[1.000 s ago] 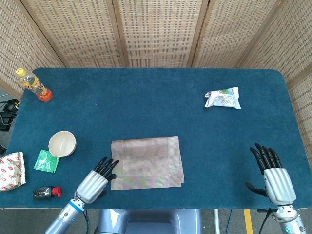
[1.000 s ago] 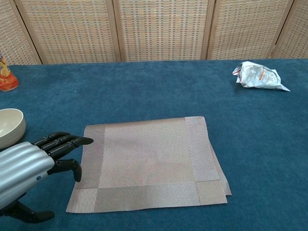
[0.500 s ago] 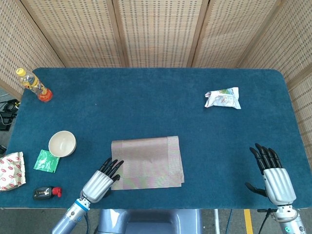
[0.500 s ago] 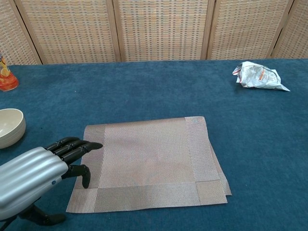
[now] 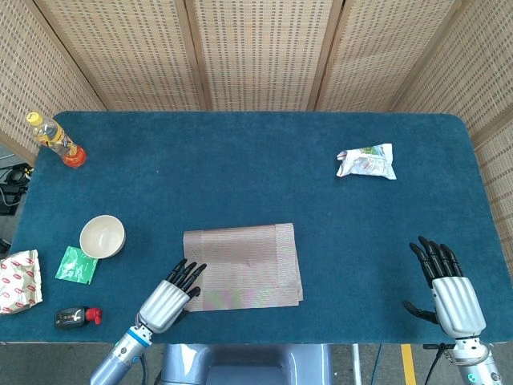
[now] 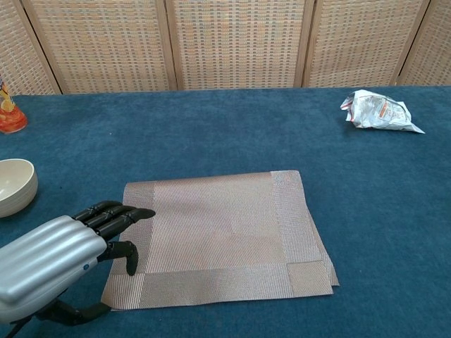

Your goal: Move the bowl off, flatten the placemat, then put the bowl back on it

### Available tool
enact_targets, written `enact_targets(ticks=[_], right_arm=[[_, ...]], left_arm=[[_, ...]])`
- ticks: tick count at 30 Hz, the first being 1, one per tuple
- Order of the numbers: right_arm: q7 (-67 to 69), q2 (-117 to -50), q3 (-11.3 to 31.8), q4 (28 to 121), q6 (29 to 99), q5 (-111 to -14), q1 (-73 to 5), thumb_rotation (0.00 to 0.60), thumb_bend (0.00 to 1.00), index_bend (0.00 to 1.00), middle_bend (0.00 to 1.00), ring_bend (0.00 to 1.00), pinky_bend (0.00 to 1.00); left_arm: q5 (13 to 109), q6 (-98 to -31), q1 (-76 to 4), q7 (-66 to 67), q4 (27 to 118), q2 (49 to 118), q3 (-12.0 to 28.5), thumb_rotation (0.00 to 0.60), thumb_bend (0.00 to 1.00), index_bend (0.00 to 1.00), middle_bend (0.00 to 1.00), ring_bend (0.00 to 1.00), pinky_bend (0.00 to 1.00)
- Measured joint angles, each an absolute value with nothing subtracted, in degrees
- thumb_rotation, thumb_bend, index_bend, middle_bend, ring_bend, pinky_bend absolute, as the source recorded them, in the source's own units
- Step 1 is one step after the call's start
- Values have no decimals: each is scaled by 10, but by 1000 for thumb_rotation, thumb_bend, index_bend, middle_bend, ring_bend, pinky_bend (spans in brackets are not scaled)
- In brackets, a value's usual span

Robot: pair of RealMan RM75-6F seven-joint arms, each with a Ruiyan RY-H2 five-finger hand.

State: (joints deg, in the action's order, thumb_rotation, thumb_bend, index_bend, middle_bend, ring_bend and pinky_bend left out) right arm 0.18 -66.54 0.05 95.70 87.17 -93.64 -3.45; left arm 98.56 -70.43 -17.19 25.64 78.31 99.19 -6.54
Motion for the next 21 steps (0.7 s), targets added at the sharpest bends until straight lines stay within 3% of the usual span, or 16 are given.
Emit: enact_targets(ticks=[21], right_arm=[[2,-666,1,958,872,-936,-34,600,197,0,0,0,0]], left_arm=[[976,-697,-181,260,796,990,-60,600,315,478,0,0,0]])
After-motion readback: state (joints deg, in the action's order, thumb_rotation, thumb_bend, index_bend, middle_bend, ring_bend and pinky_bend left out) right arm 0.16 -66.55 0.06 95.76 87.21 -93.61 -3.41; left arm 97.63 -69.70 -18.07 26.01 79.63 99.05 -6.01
